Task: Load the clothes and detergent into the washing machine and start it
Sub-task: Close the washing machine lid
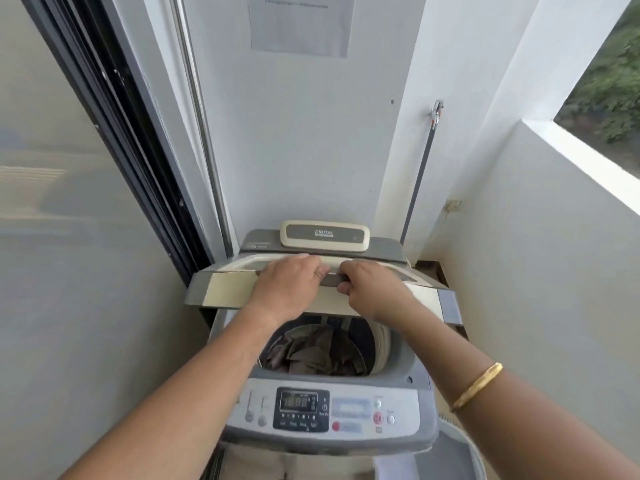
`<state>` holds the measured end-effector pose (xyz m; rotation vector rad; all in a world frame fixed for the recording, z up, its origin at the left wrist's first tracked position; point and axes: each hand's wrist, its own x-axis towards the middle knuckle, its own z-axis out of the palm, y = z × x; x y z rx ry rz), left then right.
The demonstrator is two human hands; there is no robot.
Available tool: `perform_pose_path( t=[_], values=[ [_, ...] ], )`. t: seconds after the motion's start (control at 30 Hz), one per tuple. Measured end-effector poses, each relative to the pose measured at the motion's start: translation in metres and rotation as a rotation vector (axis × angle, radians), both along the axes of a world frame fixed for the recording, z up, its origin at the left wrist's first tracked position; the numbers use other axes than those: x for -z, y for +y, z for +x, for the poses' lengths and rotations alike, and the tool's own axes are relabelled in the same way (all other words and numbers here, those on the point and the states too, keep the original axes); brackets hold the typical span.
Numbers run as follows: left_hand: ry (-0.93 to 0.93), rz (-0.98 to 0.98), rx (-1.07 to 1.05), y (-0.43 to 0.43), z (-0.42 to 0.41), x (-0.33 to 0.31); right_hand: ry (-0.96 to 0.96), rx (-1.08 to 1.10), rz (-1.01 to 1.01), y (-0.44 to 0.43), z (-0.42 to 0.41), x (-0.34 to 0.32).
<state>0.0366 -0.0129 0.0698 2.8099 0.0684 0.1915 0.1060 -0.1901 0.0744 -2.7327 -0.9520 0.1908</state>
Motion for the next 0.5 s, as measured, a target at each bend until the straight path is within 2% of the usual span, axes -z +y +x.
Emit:
perform_pose_path(
  t=[0.2,0.3,0.5],
  values=[
    [0.246,-0.048,-0.069,-0.018,-0.046,0.076,0.176,-0.039,-0.086,-0.013,-0.040,0.086],
    [0.343,0.017,-0.079,-0.026,-0.055,0.109,0.201,-0.051,-0.112,-0.015,-0.051,0.121],
    [0.395,0.013,-0.110,-0.028,-0.050,0.139,0.200,-0.014,-0.046,-0.013,-0.050,0.156]
  ],
)
